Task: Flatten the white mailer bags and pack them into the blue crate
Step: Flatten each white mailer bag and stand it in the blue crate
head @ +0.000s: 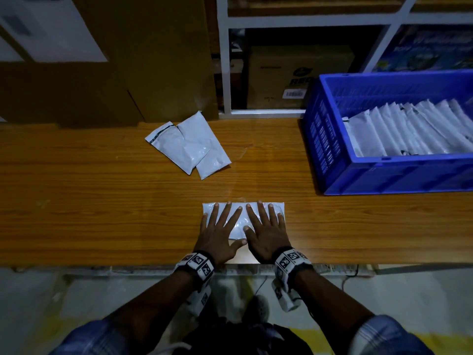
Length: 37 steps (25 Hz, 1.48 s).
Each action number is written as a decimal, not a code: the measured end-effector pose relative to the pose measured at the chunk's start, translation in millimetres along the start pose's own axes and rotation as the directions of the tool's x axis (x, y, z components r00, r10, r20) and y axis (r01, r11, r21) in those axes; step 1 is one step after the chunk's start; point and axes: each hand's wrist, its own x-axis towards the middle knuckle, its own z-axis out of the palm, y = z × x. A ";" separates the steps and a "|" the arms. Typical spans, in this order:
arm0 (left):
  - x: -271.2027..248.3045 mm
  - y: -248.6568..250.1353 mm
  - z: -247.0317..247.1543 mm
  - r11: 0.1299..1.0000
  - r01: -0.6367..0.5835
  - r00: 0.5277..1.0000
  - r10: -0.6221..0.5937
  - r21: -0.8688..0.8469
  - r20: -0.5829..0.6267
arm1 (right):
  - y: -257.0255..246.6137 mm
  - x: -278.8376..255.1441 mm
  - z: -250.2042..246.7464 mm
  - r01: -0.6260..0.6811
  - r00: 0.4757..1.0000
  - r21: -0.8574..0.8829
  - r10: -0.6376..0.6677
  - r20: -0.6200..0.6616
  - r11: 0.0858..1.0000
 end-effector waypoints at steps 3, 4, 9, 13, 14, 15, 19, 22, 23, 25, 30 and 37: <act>0.1 -0.4 -8.6 1.000 -0.002 1.000 0.003 -0.015 0.030 | 0.0 0.6 -14.3 0.020 0.995 -0.008 -0.019 0.100 1.000; -0.4 0.8 -12.8 1.000 0.000 0.999 0.001 -0.016 0.043 | 0.2 1.4 -19.8 0.039 0.992 -0.047 -0.033 0.122 0.998; -0.2 2.0 -34.1 0.999 0.014 0.990 -0.008 -0.046 0.139 | -9.3 4.8 -35.8 0.102 0.984 -0.202 -0.069 0.164 0.974; 3.1 -1.8 -48.1 0.995 0.063 0.980 -0.047 -0.077 0.195 | -18.6 4.7 -44.2 0.126 0.984 -0.213 -0.094 0.154 0.969; 2.3 -3.2 -51.4 0.994 0.061 0.977 -0.042 -0.087 0.207 | -20.5 4.6 -45.0 0.130 0.984 -0.225 -0.098 0.148 0.966; 1.4 -4.2 -53.8 0.994 0.055 0.975 -0.033 -0.097 0.220 | -21.5 5.0 -45.7 0.134 0.984 -0.249 -0.099 0.147 0.959; -2.4 -13.9 -58.1 0.994 0.029 0.970 -0.003 -0.106 0.243 | -35.5 10.2 -61.4 0.146 0.979 -0.328 -0.087 0.187 0.933; -2.2 -13.5 -64.3 0.994 0.031 0.990 -0.016 -0.103 0.139 | -52.1 10.8 -77.9 0.168 0.983 -0.385 -0.127 0.132 0.908; 0.0 -12.2 -70.0 0.993 0.028 0.996 -0.018 -0.118 0.082 | -56.2 10.3 -84.7 0.173 0.984 -0.394 -0.141 0.111 0.902; 5.6 -12.8 -85.6 0.992 -0.016 0.999 0.010 -0.126 -0.047 | -64.5 8.0 -100.7 0.163 0.986 -0.434 -0.159 0.046 0.886; 28.3 -7.5 -145.2 0.982 -0.174 0.955 0.149 -0.077 -0.257 | -80.5 -1.4 -154.8 0.059 0.981 -0.511 -0.144 -0.129 0.857; 101.5 65.1 -264.8 0.896 -0.396 0.799 0.443 0.198 -0.407 | -40.2 -15.2 -258.5 -0.144 0.875 -0.425 -0.085 -0.476 0.894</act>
